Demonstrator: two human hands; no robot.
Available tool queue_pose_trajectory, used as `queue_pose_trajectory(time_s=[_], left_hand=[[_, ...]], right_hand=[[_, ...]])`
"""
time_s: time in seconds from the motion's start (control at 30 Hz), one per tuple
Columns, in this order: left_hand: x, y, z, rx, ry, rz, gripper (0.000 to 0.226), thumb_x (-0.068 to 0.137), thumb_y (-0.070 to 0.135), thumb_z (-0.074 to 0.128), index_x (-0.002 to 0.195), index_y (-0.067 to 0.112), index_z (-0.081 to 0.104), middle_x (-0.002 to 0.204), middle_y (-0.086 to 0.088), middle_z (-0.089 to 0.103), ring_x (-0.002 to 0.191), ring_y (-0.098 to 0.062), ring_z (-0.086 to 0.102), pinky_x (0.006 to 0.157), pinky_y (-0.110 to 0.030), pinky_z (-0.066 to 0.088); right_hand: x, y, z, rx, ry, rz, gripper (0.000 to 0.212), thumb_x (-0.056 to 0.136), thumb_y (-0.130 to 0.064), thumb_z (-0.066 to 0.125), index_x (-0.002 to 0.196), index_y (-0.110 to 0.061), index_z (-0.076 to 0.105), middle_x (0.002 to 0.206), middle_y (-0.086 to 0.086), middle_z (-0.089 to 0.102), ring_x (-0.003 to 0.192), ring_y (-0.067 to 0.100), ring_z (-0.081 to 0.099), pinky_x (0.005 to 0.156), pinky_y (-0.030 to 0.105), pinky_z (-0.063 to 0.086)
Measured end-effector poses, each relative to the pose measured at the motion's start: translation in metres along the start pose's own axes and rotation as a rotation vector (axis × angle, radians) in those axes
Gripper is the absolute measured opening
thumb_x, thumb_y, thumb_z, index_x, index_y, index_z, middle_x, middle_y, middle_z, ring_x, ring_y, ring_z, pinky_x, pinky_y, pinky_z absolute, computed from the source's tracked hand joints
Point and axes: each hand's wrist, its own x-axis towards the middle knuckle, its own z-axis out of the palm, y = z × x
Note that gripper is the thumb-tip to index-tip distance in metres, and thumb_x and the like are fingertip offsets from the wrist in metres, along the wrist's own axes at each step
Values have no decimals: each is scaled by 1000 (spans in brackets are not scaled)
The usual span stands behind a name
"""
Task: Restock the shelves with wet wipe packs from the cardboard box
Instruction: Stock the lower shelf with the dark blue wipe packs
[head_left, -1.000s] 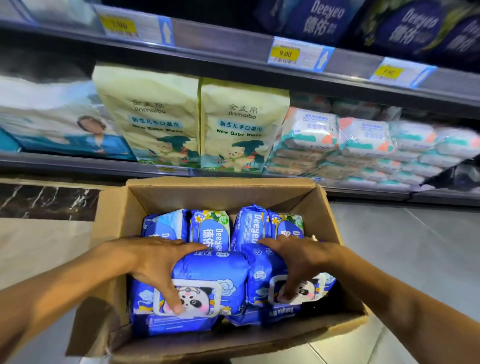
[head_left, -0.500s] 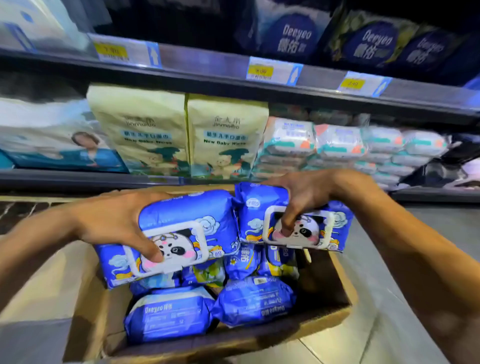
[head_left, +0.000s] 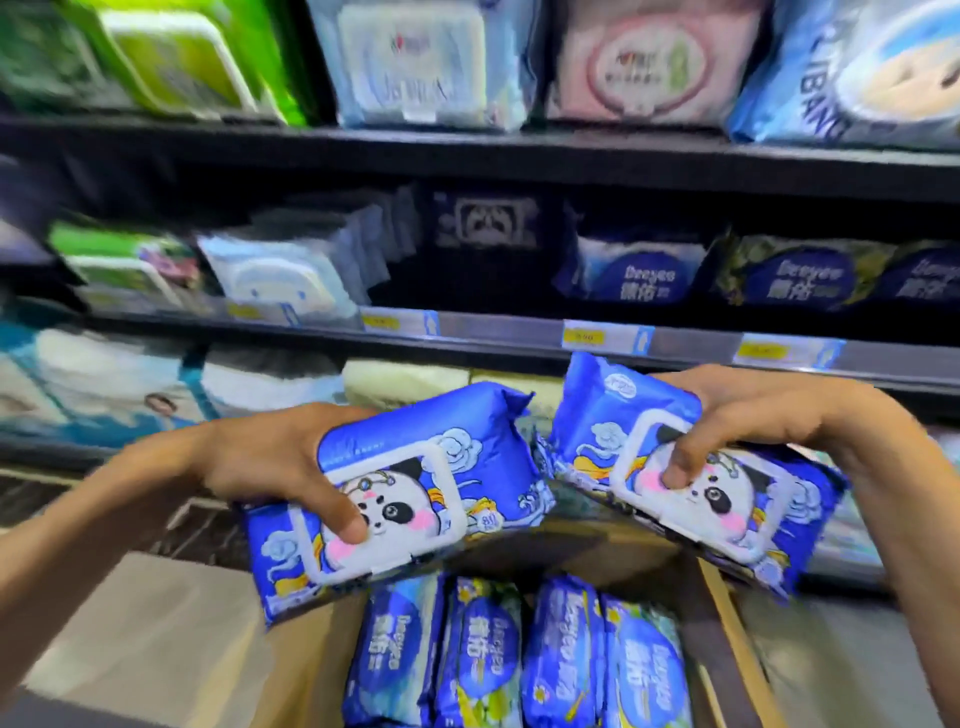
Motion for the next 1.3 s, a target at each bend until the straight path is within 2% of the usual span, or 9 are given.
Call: queue_pose_trajectory(time_s=[0.1, 0.23, 0.37, 0.6, 0.77, 0.97, 1.13, 1.2, 1.3], left_hand=[[-12, 6, -16, -17, 46, 41, 66, 69, -5, 86, 125, 14, 58, 109, -9, 76, 96, -31, 75, 73, -41, 62], [-31, 16, -37, 23, 134, 77, 66, 67, 0, 89, 124, 13, 59, 112, -8, 76, 100, -31, 73, 80, -51, 61], [-48, 22, -52, 10, 224, 102, 68, 62, 14, 92, 123, 15, 60, 111, -8, 76, 100, -34, 73, 83, -54, 60], [-57, 13, -61, -68, 310, 146, 56, 71, -4, 86, 115, 20, 62, 105, -6, 77, 94, -28, 75, 75, -37, 61], [-45, 2, -59, -148, 498, 113, 53, 67, 4, 89, 112, 15, 64, 99, -6, 78, 88, -29, 76, 81, -45, 61], [-21, 10, -64, -270, 651, 94, 37, 71, 13, 87, 103, 17, 70, 86, 0, 80, 72, -17, 76, 75, -33, 61], [1, 23, -88, -23, 723, -26, 55, 56, 43, 94, 104, 30, 69, 90, 8, 78, 77, -17, 75, 82, -40, 59], [10, 34, -93, 205, 762, -118, 65, 49, 63, 88, 103, 37, 62, 92, 10, 75, 79, -18, 71, 74, -34, 55], [27, 50, -93, 661, 864, -238, 89, 42, 80, 75, 122, 49, 49, 104, 8, 71, 95, -25, 68, 72, -34, 48]], right_hand=[[-3, -17, -9, 12, 51, -77, 57, 58, -11, 83, 112, -8, 67, 106, 15, 79, 96, 42, 75, 70, 36, 61], [-5, -40, -11, 74, 67, -201, 59, 59, -12, 86, 114, -19, 69, 114, 17, 76, 102, 46, 72, 85, 57, 58], [-1, -59, -15, 74, 72, -259, 70, 57, -15, 88, 123, -16, 66, 115, 22, 75, 99, 47, 72, 84, 63, 55], [15, -81, -17, 73, 188, -312, 58, 51, -13, 88, 106, -24, 73, 108, 18, 77, 92, 40, 74, 83, 52, 57], [17, -86, -15, 81, 189, -316, 60, 50, -19, 88, 108, -25, 72, 109, 17, 77, 92, 41, 74, 80, 48, 58], [15, -87, -18, 113, 244, -327, 48, 52, -11, 83, 97, -27, 75, 105, 15, 78, 88, 35, 75, 74, 41, 59], [14, -79, -21, 135, 230, -345, 55, 46, -18, 86, 100, -25, 75, 106, 16, 78, 88, 35, 76, 70, 39, 60], [13, -76, -23, 132, 236, -351, 52, 49, -13, 85, 98, -25, 75, 105, 16, 78, 85, 32, 76, 68, 38, 60], [12, -72, -28, 133, 261, -354, 58, 43, -19, 90, 99, -25, 75, 106, 14, 78, 89, 33, 76, 72, 42, 61]])
